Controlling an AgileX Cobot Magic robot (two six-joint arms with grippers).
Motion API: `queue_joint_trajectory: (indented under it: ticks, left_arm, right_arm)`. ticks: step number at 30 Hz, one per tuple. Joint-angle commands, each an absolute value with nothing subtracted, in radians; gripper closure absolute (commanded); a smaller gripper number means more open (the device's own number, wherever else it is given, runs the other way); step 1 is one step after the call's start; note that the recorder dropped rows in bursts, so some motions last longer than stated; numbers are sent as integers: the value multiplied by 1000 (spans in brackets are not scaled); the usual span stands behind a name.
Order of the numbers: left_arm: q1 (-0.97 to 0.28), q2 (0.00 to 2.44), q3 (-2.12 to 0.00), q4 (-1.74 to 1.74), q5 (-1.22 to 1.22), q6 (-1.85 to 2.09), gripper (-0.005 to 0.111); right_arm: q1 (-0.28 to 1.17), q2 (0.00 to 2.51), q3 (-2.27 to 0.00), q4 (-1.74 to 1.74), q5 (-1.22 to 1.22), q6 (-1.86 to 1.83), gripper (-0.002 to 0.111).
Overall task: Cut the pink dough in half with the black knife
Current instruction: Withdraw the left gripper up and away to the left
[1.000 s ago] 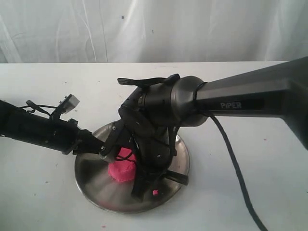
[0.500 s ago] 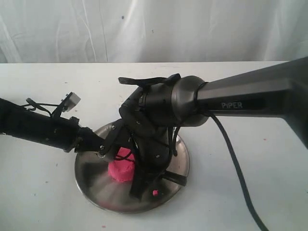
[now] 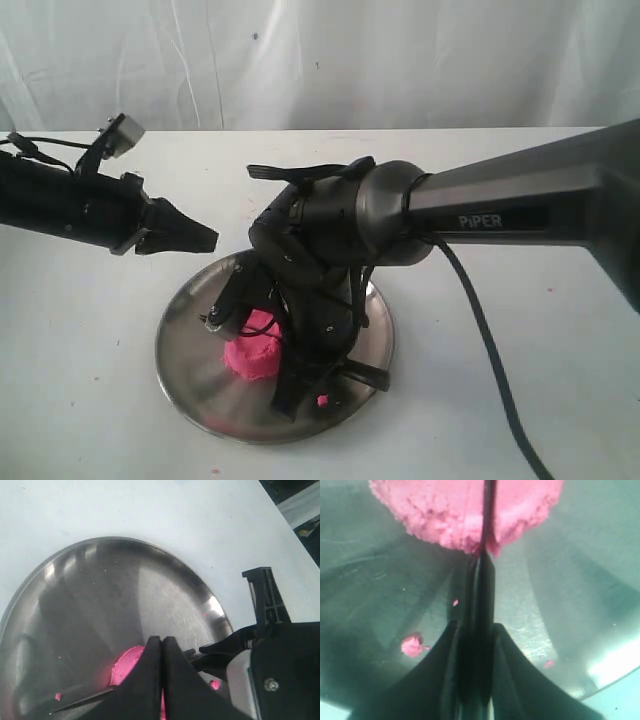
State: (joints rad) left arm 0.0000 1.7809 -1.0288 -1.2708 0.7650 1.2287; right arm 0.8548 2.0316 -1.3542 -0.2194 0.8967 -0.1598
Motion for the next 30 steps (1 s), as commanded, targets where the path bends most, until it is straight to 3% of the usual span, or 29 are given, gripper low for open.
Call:
queue_joint_trajectory:
  ticks: [1, 30]
  left_arm:
    - [-2, 1722, -1030, -1247, 778, 1190, 107]
    - [-2, 1697, -988, -1248, 722, 1189, 107]
  right_arm:
    - [856, 2048, -1346, -213, 913, -153, 108]
    - [856, 2054, -1348, -147, 966, -199, 108]
